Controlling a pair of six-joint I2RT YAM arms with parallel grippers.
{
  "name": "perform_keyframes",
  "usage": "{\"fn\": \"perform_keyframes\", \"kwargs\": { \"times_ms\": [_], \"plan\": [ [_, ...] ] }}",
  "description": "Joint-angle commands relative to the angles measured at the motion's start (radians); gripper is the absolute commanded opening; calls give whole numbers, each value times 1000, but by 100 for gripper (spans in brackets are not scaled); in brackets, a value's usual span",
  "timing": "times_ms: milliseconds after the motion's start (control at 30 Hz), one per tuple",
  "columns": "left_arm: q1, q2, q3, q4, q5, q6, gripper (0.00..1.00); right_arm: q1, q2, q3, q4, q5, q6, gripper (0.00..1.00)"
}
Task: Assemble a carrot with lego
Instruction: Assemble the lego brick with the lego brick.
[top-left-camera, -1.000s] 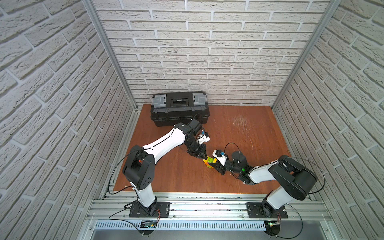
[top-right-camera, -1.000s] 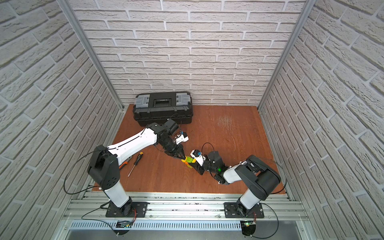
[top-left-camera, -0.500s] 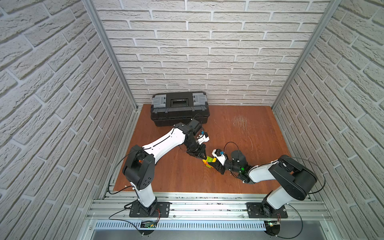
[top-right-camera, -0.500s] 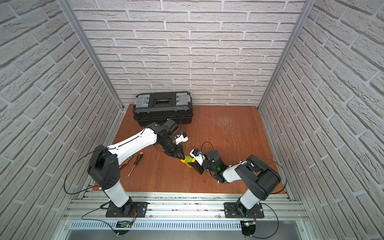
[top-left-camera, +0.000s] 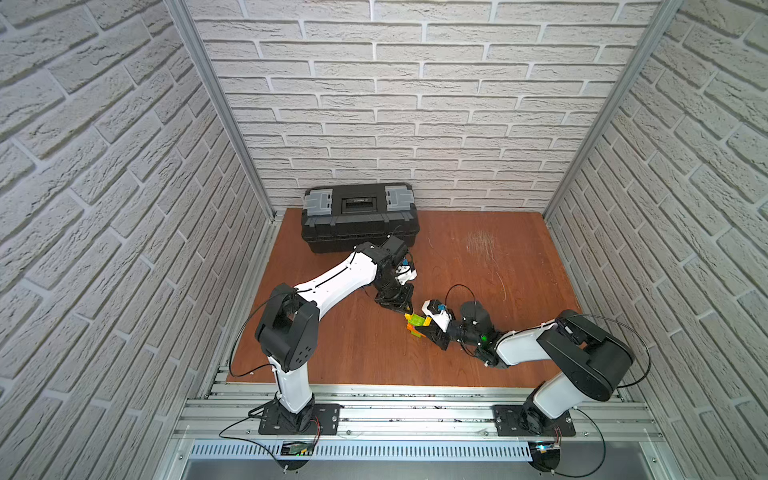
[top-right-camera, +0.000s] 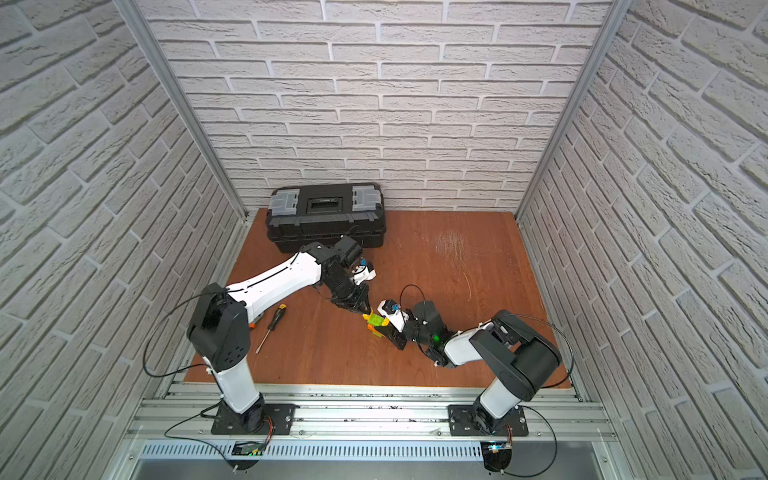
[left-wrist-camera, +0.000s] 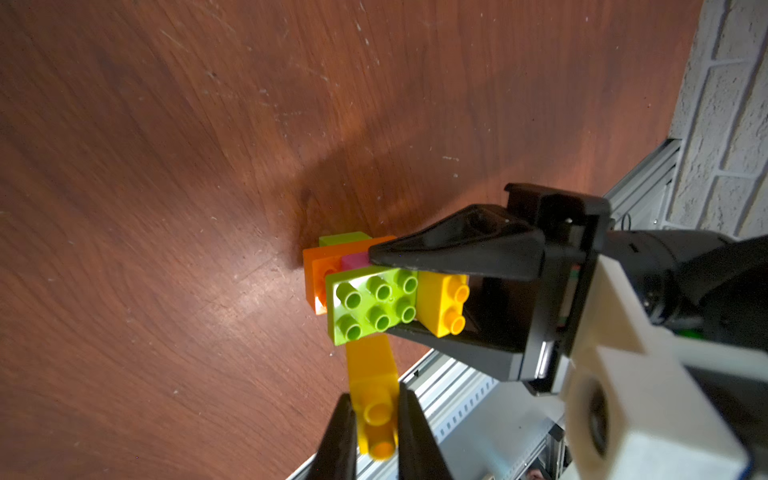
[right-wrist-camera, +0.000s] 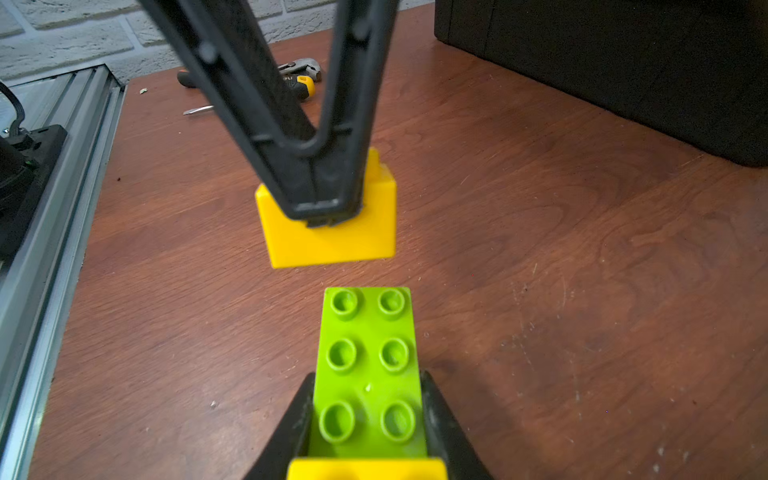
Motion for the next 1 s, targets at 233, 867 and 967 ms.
{"fn": "perform_keyframes", "kwargs": {
  "times_ms": [233, 867, 967],
  "plan": [
    [-71, -13, -24, 26, -91, -136, 0, 14, 3, 12, 9, 10, -18, 13],
    [-71, 8, 6, -3, -171, -128, 0, 16, 6, 22, 0, 7, -22, 13],
    [-74, 9, 8, 4, -172, -130, 0, 16, 9, 24, 0, 8, -22, 12]
  ]
}}
